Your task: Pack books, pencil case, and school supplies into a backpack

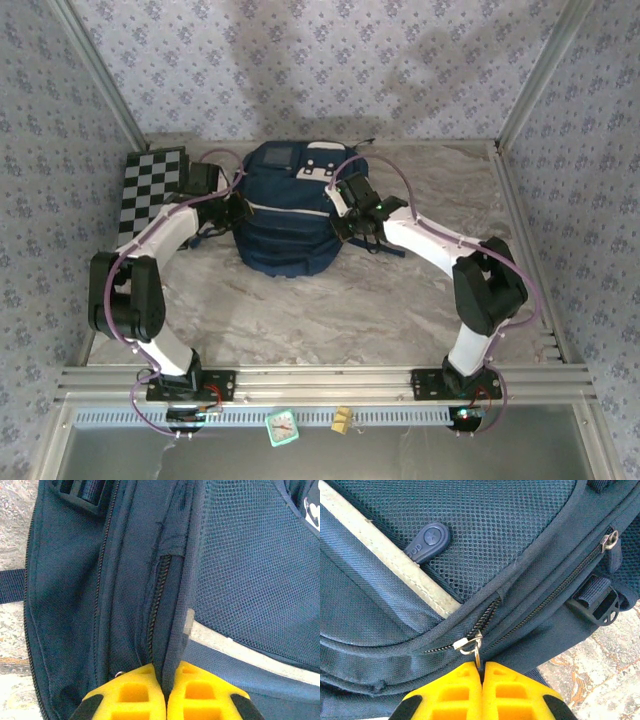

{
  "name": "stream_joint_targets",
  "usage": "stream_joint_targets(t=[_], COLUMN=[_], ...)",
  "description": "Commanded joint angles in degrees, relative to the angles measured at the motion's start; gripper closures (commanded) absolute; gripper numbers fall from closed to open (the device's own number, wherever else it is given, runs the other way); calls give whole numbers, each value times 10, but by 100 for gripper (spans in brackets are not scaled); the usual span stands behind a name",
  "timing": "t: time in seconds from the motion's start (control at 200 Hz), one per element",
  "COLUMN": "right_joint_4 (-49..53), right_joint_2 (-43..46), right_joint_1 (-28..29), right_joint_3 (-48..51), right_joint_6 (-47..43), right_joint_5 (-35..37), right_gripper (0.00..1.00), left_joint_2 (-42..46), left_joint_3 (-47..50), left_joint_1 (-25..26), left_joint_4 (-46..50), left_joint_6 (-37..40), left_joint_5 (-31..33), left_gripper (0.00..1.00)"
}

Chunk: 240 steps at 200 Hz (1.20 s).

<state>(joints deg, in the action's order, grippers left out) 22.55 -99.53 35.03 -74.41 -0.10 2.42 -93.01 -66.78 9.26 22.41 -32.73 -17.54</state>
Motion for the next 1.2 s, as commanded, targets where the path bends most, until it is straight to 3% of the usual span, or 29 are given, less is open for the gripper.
stream_joint_targets(t=[0.0, 0.085, 0.195, 0.23, 0.255, 0.31, 0.34, 0.435, 0.61, 0.715, 0.82, 0.93, 0.975, 1.109, 1.194], right_joint_4=[34, 40, 40, 40, 41, 43, 46, 52, 53, 37, -21, -139, -188, -331, -428], right_joint_2=[-5, -7, 4, 10, 16, 33, 44, 86, 162, 222, 282, 309, 302, 253, 211], right_joint_1=[-20, -23, -23, -24, -23, -23, -23, -33, -81, -115, -153, -228, -262, -346, -373], right_joint_3=[-11, -15, -7, -5, -4, 3, 8, 29, 93, 137, 208, 300, 331, 394, 433], right_joint_6=[-27, -38, -30, -29, -30, -27, -21, 10, 83, 115, 148, 160, 152, 127, 102], right_joint_5=[86, 77, 82, 79, 77, 69, 65, 41, -23, 0, 139, 222, 231, 226, 211], right_gripper=[100, 90, 88, 81, 74, 72, 70, 61, 44, 31, 22, 14, 0, 0, 0], left_joint_2=[-2, 2, 6, 6, 9, 15, 20, 40, 110, 162, 198, 194, 188, 157, 120], left_joint_3=[-24, -24, -20, -20, -20, -16, -14, -7, 32, 56, 89, 137, 167, 270, 303], left_joint_1=[-35, -35, -35, -35, -35, -35, -35, -35, -37, -41, -45, -50, -51, -56, -55], left_joint_4=[3, 5, 5, 7, 8, 7, 5, 7, 0, 20, 12, -66, -127, -336, -410], left_joint_6=[37, 43, 50, 52, 52, 55, 55, 53, 32, 36, 56, 101, 141, 238, 277], left_joint_5=[94, 85, 68, 67, 64, 51, 43, 26, 25, 99, 266, 441, 467, 449, 445], left_gripper=[100, 100, 100, 100, 97, 92, 87, 61, 36, 20, 7, 5, 5, 4, 3])
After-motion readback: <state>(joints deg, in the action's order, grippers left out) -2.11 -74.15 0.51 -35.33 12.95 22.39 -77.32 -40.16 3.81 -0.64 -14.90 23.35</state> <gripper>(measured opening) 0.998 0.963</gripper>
